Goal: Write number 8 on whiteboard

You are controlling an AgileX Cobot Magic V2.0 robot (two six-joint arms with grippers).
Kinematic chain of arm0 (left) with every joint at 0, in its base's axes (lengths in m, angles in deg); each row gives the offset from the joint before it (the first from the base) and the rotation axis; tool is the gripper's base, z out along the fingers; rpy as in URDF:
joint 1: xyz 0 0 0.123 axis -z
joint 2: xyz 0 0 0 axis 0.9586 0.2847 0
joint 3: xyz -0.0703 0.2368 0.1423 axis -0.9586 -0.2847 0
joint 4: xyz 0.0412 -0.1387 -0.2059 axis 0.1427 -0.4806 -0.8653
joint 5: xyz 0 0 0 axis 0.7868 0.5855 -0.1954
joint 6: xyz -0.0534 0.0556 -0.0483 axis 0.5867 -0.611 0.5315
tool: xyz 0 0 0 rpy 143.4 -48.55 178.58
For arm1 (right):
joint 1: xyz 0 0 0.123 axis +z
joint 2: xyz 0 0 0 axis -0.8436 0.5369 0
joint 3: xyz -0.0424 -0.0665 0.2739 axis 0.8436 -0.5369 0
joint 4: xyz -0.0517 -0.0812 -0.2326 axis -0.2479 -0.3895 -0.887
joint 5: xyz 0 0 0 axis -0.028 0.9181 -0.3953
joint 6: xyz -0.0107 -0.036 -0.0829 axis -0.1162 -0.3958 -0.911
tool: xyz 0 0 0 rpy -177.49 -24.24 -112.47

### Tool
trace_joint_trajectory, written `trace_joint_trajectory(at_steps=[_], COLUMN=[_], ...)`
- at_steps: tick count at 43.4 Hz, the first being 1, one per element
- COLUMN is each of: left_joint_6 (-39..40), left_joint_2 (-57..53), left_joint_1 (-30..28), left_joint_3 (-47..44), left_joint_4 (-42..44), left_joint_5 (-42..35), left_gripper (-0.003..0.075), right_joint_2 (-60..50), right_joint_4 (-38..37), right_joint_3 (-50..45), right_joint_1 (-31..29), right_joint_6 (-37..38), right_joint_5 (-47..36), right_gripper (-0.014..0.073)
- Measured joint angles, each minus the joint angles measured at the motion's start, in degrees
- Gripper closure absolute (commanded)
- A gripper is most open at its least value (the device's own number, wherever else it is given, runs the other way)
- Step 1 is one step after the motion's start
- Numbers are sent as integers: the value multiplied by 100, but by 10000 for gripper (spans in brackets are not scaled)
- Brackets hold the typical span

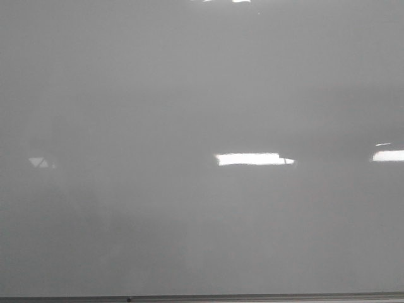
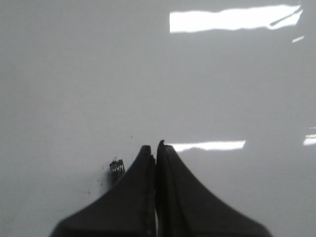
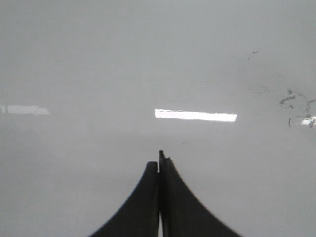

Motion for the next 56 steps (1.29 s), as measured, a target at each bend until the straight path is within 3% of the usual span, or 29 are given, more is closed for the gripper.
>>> trace_joint_trajectory(at_steps=[8,11,14,20,25,29,42,56], left_joint_6=[0,0,0,0,0,0,16,434], left_joint_2=[995,1166,1241,1252,1252,1252,1484,3913], left_joint_1=[0,0,0,0,0,0,0,-713], left_joint_3=[363,386,386,386,386,386,457,1500], left_joint_4=[50,50,50,50,50,50,-147,-188], left_joint_5=[167,157,157,157,157,157,346,1471], left_gripper=[736,692,588,238,86,84,100,115], right_joint_2=[834,954,1012,1024,1024,1024,1024,1024], right_joint_4=[0,0,0,0,0,0,0,0], right_joint_3=[281,280,280,280,280,280,280,280], right_joint_1=[0,0,0,0,0,0,0,0], right_joint_6=[0,0,0,0,0,0,0,0], right_joint_5=[4,-8,-8,-8,-8,-8,-8,-41], right_gripper=[660,649,589,327,92,8,4,4])
